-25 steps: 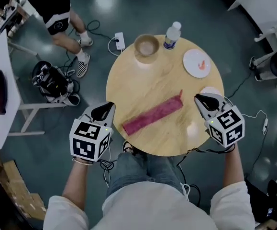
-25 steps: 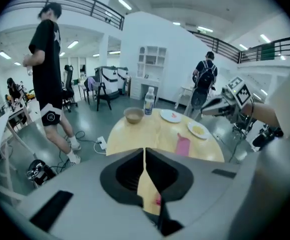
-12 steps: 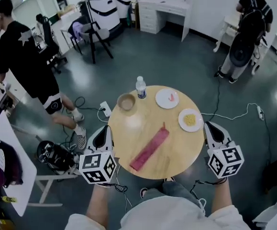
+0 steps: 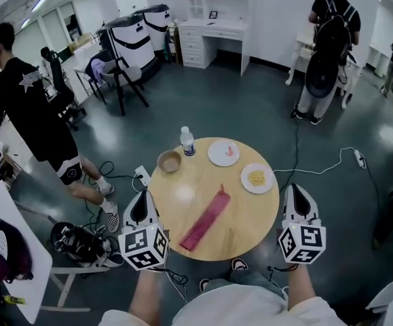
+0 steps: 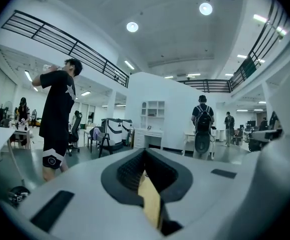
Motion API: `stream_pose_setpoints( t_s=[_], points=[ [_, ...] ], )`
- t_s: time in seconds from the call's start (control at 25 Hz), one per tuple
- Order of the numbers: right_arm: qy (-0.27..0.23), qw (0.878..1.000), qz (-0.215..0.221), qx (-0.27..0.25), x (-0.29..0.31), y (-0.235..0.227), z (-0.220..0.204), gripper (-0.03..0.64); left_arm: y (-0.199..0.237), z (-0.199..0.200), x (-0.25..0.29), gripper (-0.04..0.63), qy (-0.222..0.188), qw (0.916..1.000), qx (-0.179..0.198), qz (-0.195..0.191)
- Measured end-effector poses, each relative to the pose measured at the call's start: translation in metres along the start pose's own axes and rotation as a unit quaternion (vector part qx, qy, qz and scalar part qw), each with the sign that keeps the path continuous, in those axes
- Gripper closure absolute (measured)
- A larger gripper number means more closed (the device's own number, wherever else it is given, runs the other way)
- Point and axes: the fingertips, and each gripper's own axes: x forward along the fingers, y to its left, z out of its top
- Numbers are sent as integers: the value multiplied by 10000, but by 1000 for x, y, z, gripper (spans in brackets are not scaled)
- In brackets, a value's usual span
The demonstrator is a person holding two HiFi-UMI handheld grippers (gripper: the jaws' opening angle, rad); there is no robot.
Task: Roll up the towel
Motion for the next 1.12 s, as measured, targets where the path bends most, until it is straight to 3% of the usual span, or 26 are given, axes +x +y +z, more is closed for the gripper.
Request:
stream_pose_setpoints(
  t_s=[0.2, 0.52, 1.12],
  points=[
    [-18, 9991, -164, -392, -1, 6, 10, 617, -7, 2, -5, 592, -57, 9999, -112, -2],
    [-60, 9991, -61, -410, 4, 9, 14, 617, -12, -2, -5, 592, 4, 9997, -243, 14],
    [-10, 9992, -41, -394, 13, -6, 15, 617, -28, 0, 4, 592, 125, 9998, -105, -61]
  ],
)
